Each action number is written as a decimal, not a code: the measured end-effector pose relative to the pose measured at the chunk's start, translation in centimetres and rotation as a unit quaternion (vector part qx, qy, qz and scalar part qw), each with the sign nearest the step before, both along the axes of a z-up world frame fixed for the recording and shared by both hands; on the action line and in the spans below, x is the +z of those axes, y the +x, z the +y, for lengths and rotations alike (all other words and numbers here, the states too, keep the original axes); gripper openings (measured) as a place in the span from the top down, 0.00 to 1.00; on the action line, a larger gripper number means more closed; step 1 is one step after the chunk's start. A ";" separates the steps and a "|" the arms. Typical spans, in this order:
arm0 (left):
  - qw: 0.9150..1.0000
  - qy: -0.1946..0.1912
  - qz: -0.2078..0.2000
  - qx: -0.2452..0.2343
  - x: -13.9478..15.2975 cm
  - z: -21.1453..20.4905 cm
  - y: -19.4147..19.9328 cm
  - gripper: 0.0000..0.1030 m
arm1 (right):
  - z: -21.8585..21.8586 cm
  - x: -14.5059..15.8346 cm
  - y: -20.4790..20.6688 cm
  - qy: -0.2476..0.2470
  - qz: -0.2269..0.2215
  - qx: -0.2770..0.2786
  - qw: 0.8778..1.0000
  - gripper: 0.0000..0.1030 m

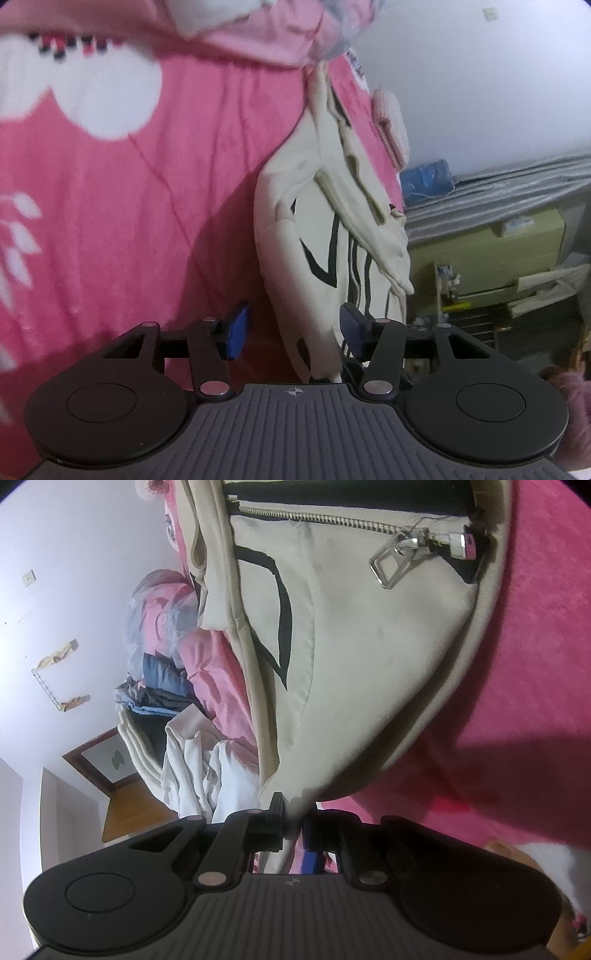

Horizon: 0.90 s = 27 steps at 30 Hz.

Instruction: Fold clothes

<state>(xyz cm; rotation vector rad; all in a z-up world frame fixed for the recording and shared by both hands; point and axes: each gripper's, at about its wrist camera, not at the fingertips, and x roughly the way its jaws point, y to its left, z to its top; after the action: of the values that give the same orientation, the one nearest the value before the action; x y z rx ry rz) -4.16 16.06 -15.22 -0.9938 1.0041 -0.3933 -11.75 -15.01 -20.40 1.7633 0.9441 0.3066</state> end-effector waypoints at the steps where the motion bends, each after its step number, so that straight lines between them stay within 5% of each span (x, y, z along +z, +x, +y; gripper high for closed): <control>1: 1.000 -0.004 0.003 -0.002 -0.3 -0.1 0.3 0.50 | 0.1 0.1 0.0 -0.004 -0.002 0.003 1.000 0.91; 4: 1.000 -0.009 0.015 -0.016 -1.5 -0.8 1.5 0.52 | 0.1 0.4 0.1 -0.020 -0.014 0.013 1.000 0.91; 9: 0.999 0.003 0.005 -0.049 -2.0 -1.9 2.4 0.70 | 0.1 2.3 0.6 -0.091 -0.061 0.051 0.993 0.91; 12: 0.998 0.018 -0.007 -0.064 -1.6 -2.5 2.6 0.81 | -0.3 3.6 1.0 -0.134 -0.078 0.082 0.985 0.89; 18: 0.992 0.077 -0.006 -0.103 -1.5 -3.4 2.8 0.86 | -2.9 7.2 0.6 -0.226 -0.079 0.143 0.960 0.81; 22: 0.988 0.102 -0.004 -0.113 -1.7 -3.5 2.6 0.86 | -7.5 10.5 -0.1 -0.274 -0.104 0.122 0.948 0.76; 24: 0.988 0.103 -0.002 -0.112 -1.9 -3.5 2.6 0.86 | -11.3 12.3 -0.6 -0.315 -0.104 0.081 0.940 0.61; 27: 0.988 0.104 -0.001 -0.110 -2.1 -3.4 2.6 0.86 | -18.1 13.3 -1.3 -0.366 -0.060 0.009 0.929 0.58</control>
<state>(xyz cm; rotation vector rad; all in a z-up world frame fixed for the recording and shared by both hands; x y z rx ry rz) -1.56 12.63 -17.30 -0.6973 1.1333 -0.4621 -13.06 -33.09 -7.07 1.0360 0.8401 0.0505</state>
